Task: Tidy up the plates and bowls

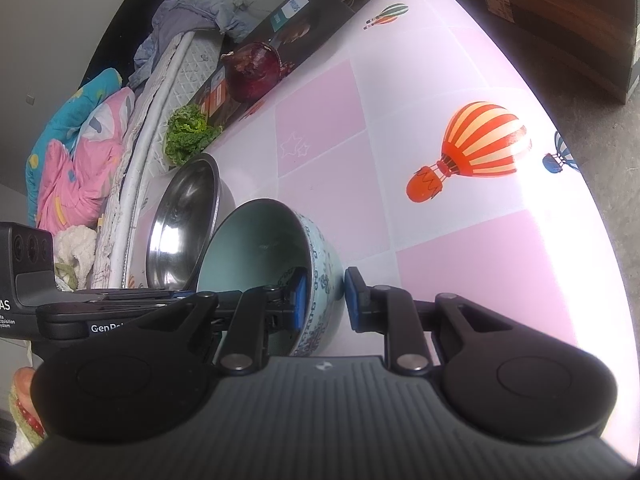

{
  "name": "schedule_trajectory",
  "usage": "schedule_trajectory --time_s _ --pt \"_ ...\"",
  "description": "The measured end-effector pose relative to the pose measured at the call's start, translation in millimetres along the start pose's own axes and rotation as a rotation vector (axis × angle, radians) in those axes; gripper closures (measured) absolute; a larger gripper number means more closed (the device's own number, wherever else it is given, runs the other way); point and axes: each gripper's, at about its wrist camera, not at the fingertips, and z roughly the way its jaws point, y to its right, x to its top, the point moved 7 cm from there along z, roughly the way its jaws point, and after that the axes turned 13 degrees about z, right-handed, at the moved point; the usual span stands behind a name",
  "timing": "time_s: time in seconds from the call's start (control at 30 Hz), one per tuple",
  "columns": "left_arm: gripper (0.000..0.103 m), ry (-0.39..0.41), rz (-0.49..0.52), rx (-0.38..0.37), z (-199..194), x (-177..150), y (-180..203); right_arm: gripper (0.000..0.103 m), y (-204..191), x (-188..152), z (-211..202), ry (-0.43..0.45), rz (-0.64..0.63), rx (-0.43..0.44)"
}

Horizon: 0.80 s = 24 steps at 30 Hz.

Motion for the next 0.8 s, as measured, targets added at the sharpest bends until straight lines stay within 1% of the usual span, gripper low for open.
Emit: schedule_trajectory --time_s 0.3,0.53,0.8 --pt "0.087 -0.004 -0.016 -0.012 3.3 -0.8 -1.7 0.083 1.0 0.4 4.9 -0.003 0.014 0.011" --pt "0.087 -0.016 -0.027 -0.021 5.2 -1.1 -3.0 0.079 4.8 -3.6 12.0 -0.054 0.059 0.028" --pt "0.086 -0.042 -0.026 -0.023 11.0 -3.1 -1.6 0.078 1.9 -12.6 14.5 -0.068 0.05 0.022"
